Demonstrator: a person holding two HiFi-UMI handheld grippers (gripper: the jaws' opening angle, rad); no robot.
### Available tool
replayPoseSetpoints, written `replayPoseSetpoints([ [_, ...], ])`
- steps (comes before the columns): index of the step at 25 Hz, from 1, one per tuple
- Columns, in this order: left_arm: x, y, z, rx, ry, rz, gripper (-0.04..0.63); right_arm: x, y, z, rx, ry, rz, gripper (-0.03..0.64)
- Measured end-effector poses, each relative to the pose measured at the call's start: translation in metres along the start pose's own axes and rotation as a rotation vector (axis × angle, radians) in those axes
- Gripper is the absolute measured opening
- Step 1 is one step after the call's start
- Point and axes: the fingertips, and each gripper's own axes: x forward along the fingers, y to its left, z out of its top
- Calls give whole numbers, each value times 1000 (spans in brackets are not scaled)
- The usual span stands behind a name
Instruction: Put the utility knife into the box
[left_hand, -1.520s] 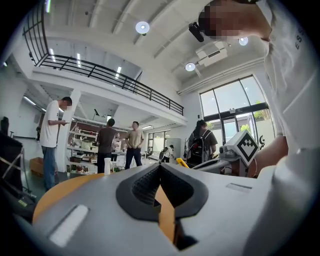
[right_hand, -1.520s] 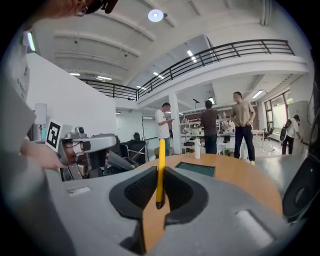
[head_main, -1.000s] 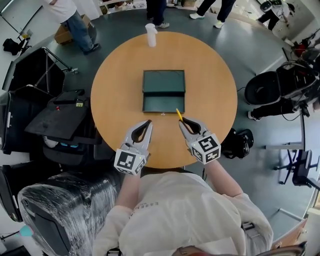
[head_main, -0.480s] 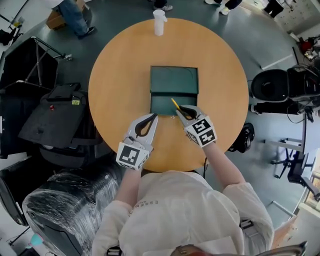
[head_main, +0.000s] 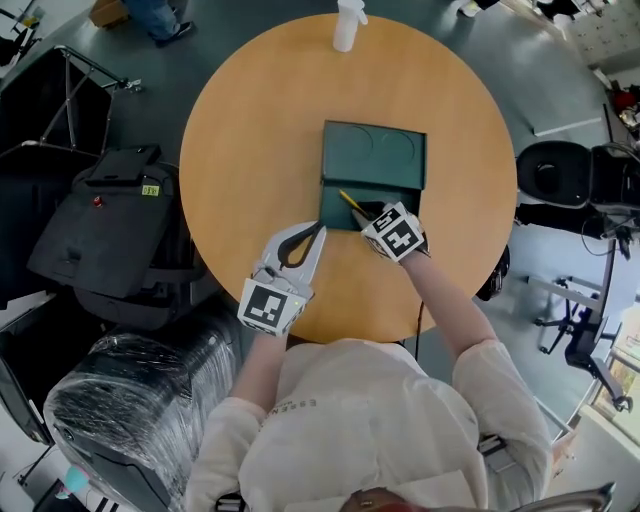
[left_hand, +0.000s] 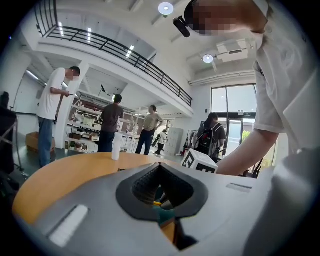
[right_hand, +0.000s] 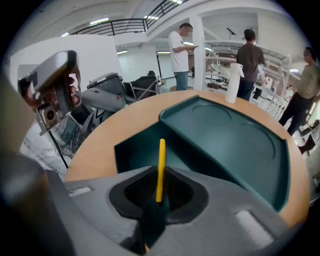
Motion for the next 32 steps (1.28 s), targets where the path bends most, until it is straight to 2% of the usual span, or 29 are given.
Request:
replayPoseSetpoints([
  [4,-2,-4,-8,-24,23,-7,17,12,-12,-17,-15,77,-35,37],
  [7,-4,-7,-13,-28,28,-11,17,13,-13,-19,6,90,-46,37],
  [8,-5,-7,-16,-30,29,-10,17,13,-13,-19,14,88,-50,37],
  [10,-7,-8,-20,-34,33,-7,17,13,-15,-18,23,73,-63,103],
  [14,-8,-11,-12,-28,24,-3,17,-3,-18,-8,28,1,-84,114],
  [17,-10,-20,-1,-10,7,-3,17,-35,-11,3,63,-121,-96,114],
  [21,-10,-43,23,52,-24,-15,17,-105,8,31,166,-410,-105,114],
  [24,-11,-68,44,112,-51,-25,17,-162,18,38,175,-576,-177,50],
  [26,-13,-83,56,137,-72,-24,17,-194,19,37,182,-654,-228,-8],
  [32,-26,-112,64,186,-112,-5,17,-243,31,25,133,-764,-297,-8],
])
